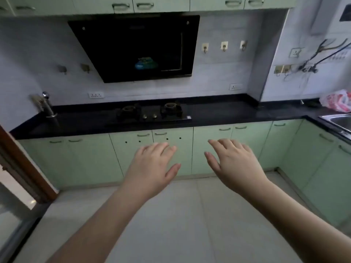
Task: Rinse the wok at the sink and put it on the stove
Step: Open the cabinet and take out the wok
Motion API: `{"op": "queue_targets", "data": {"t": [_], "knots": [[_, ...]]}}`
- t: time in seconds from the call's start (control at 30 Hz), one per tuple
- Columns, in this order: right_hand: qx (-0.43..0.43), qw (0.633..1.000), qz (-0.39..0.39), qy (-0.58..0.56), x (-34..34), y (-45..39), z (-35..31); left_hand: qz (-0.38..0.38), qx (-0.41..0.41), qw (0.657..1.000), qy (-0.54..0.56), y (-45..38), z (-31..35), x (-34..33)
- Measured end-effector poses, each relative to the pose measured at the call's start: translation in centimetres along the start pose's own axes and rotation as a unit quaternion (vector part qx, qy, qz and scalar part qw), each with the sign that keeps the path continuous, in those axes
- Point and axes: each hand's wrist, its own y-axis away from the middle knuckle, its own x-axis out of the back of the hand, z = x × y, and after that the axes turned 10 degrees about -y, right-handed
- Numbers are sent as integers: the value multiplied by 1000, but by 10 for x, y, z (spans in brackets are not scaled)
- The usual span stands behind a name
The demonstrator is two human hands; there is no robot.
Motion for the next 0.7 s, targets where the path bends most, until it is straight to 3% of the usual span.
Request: {"op": "queue_targets", "data": {"t": [0.33, 0.43, 0.7], "knots": [[12, 998, -50, -37, -54, -65, 71, -126, 37, 990, 45, -49, 23, -56], [39, 995, -74, -60, -81, -86, 62, -176, 70, 981, 51, -44, 6, -79], [140, 974, -142, -104, -157, -157, -15, -164, 188, 968, 18, -3, -78, -128]]}}
